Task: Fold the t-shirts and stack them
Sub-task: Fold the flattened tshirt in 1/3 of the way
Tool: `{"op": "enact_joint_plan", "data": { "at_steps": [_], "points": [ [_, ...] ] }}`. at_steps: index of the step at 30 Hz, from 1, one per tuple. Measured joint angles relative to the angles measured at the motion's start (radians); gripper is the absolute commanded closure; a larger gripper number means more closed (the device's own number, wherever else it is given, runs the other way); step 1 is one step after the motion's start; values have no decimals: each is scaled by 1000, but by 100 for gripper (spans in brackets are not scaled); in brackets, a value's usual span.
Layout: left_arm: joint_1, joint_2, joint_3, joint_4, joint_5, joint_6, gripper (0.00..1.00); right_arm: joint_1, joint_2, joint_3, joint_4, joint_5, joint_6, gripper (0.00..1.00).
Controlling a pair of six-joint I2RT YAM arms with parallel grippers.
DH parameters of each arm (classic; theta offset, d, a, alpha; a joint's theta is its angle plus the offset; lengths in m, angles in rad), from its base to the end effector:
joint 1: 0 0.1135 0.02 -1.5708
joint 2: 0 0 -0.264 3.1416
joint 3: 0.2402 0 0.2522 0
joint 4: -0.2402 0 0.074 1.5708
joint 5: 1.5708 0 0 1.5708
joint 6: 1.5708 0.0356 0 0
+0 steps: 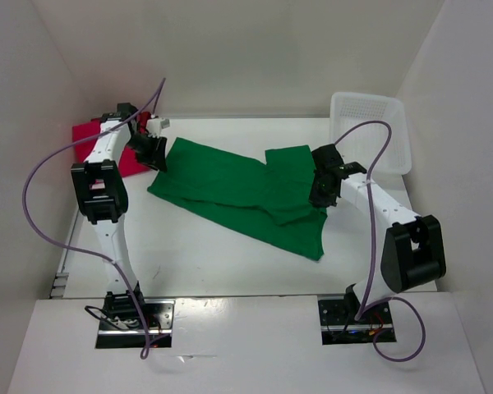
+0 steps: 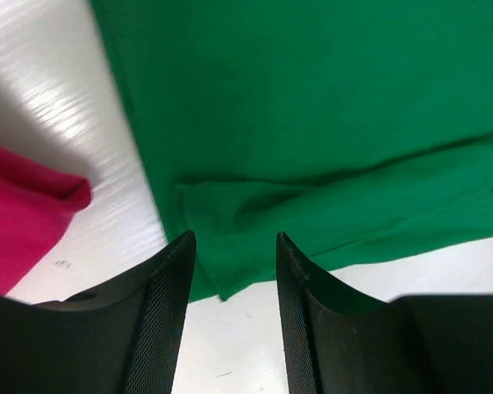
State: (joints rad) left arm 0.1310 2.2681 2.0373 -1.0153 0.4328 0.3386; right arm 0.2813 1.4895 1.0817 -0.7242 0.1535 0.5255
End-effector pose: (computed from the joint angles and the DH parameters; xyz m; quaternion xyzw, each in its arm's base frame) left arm 0.4735 0.0473 0.2175 0.1344 0.9550 -0.1694 0.2028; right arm 0.2836 0.0763 0.2357 0.1351 0.9639 0.0164 0.2290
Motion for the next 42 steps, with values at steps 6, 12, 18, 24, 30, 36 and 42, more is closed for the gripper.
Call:
{"op": "enact_joint_plan", "data": {
  "at_steps": [6, 12, 18, 24, 30, 36, 42],
  "points": [
    [23, -183, -277, 146, -122, 61, 48, 0, 9, 6, 2, -2, 0, 100],
    [-119, -469, -591, 274, -396, 212, 50, 0, 9, 6, 6, -8, -1, 100],
    [-136, -371, -604, 354, -462, 238, 45, 0, 9, 6, 6, -16, 0, 100],
    [-141, -316, -603, 383, -481, 238, 45, 0, 6, 5, 6, -19, 0, 100],
    [-157, -289, -603, 383, -480, 240, 49, 0, 5, 3, 6, -19, 0, 100],
    [-169, -284, -603, 385, -480, 240, 70, 0, 4, -3, 6, -18, 0, 100],
    [-172, -266, -601, 383, -481, 238, 88, 0, 3, -5, 6, -18, 0, 100]
  ]
}}
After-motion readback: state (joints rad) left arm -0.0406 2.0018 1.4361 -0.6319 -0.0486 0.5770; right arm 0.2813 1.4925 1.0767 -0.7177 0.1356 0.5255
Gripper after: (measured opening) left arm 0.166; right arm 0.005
